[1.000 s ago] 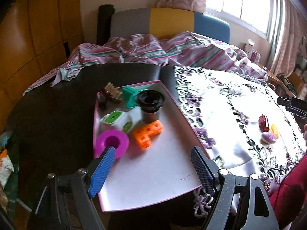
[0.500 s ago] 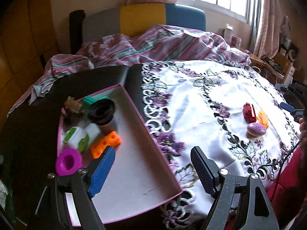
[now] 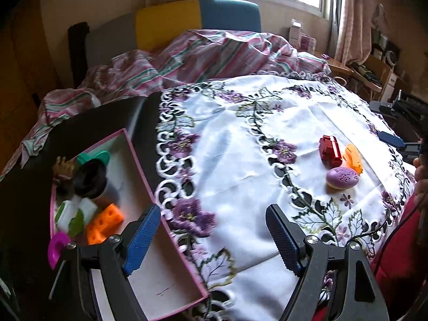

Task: Organize rigid objects
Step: 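Lower the left tool onto the lavender egg-shaped toy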

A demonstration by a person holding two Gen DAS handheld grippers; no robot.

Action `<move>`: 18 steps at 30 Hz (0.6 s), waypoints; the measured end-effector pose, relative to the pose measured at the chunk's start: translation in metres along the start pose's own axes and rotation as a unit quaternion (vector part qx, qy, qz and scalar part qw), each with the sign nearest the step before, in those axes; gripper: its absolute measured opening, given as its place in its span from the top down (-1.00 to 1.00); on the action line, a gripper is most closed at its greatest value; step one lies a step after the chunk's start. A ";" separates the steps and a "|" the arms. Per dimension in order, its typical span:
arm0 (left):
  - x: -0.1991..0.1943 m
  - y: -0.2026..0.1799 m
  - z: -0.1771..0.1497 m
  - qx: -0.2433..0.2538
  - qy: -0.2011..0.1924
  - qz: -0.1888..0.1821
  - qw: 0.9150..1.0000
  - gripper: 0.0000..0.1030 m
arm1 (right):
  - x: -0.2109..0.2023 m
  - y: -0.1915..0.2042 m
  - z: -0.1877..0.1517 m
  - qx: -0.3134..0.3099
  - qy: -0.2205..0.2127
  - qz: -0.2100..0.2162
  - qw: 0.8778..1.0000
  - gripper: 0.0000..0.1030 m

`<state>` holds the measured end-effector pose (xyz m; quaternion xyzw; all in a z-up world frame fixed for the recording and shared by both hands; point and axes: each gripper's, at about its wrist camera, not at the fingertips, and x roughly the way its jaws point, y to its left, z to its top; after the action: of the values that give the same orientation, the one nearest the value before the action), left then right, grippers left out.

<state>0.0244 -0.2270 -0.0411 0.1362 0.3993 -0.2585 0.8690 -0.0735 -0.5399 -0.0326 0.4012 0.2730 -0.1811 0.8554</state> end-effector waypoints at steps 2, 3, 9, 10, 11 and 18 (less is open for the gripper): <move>0.003 -0.007 0.004 0.008 0.000 -0.004 1.000 -0.58 | 0.000 0.000 0.000 0.001 0.000 0.002 1.000 -0.39; 0.004 -0.009 0.005 0.011 0.001 -0.005 1.000 -0.58 | 0.000 0.000 0.000 0.001 0.000 0.002 1.000 -0.39; 0.014 -0.028 0.013 0.027 0.006 -0.020 0.999 -0.58 | -0.001 -0.002 0.000 0.004 -0.001 0.008 1.000 -0.39; 0.016 -0.033 0.015 0.030 0.007 -0.024 0.999 -0.58 | -0.001 -0.002 0.000 0.006 -0.001 0.008 1.000 -0.39; 0.017 -0.035 0.016 0.032 0.007 -0.025 0.999 -0.57 | -0.001 -0.002 0.000 0.006 -0.001 0.009 1.000 -0.40; 0.029 -0.057 0.026 0.044 0.016 -0.049 0.998 -0.54 | -0.001 -0.004 0.000 0.013 -0.002 0.016 1.000 -0.40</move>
<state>0.0249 -0.2958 -0.0478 0.1582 0.4078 -0.3158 0.8420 -0.0766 -0.5424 -0.0337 0.4161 0.2621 -0.1715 0.8536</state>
